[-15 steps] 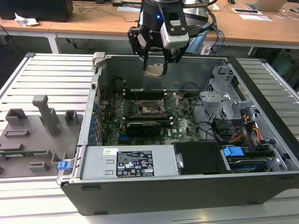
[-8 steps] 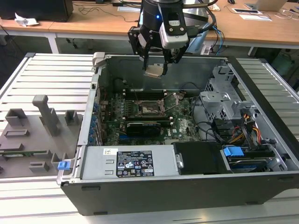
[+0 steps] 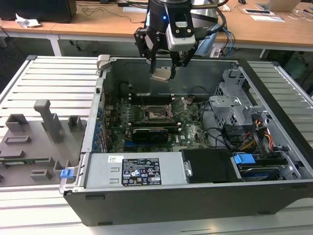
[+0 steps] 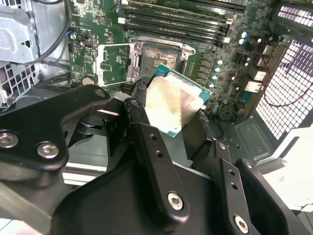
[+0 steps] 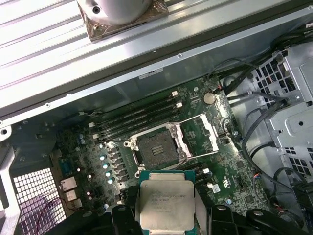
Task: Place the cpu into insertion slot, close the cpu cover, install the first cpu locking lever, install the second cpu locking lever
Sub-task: 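Place the cpu into insertion slot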
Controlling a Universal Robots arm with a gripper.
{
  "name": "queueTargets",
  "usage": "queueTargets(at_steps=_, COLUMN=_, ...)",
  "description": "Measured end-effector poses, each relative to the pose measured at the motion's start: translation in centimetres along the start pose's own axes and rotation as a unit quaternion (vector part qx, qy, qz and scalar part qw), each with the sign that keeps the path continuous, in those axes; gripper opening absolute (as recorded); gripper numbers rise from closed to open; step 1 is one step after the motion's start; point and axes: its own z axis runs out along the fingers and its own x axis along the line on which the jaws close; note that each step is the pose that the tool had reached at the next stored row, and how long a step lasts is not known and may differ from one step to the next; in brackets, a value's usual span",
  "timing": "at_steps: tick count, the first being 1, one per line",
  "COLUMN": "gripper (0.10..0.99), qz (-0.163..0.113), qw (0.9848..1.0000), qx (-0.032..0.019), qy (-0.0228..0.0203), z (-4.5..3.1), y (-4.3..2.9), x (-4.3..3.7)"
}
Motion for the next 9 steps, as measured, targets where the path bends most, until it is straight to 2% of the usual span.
queueTargets(at_steps=9, gripper=0.537, qz=0.025, qw=0.9997, qx=-0.0005, qy=-0.0022, z=0.08, y=-0.02, x=0.04)
